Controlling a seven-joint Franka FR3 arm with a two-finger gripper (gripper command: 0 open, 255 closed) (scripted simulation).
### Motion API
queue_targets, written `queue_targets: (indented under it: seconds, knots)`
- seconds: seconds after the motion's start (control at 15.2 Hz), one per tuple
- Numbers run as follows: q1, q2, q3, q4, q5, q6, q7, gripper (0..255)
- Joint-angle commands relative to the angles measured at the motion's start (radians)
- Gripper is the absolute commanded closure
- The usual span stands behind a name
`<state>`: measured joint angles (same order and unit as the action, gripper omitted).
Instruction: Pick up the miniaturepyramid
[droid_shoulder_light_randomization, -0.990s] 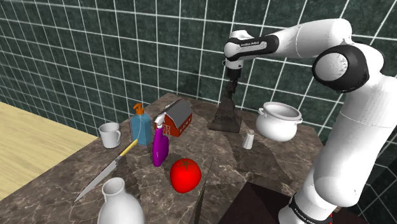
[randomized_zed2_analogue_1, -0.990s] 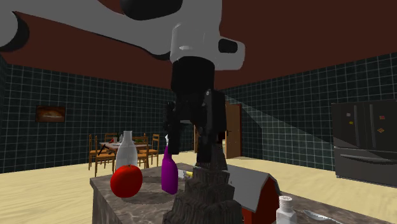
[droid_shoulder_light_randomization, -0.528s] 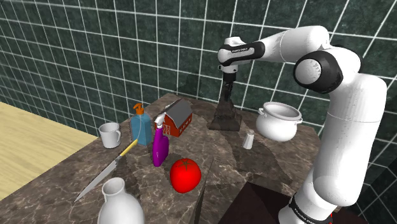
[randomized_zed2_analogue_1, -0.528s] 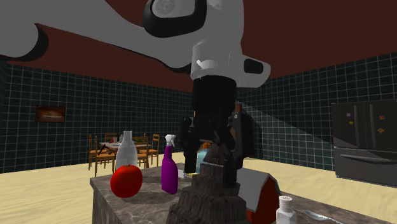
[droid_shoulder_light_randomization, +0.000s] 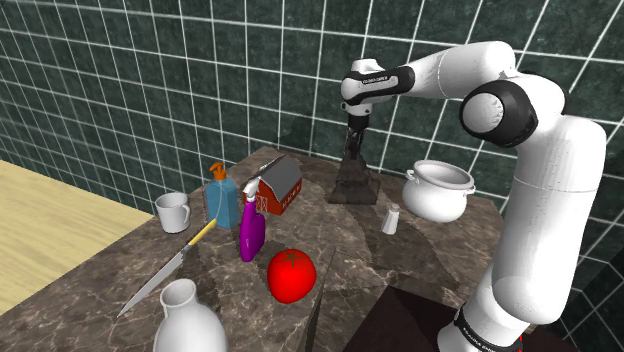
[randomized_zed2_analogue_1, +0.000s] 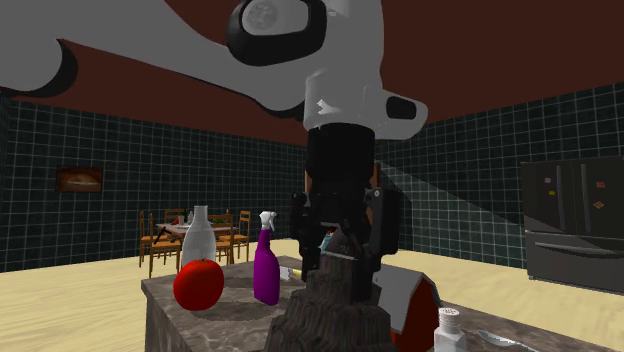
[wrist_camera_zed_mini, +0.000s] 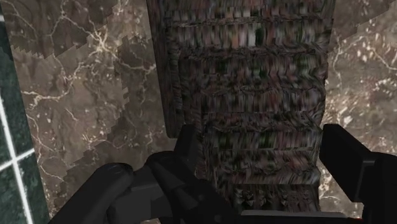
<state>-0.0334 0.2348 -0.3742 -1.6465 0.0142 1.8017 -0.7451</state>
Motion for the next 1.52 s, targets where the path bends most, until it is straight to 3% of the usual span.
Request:
queue_targets:
  seconds: [0.0, 0.4, 1.45]
  knots:
    - [-0.005, 0.024, -0.002, -0.007, 0.0, -0.002, -0.001, 255]
    - [-0.003, 0.009, -0.004, -0.031, -0.005, 0.008, -0.001, 255]
    - [-0.009, 0.002, -0.008, 0.164, -0.008, -0.193, -0.009, 255]
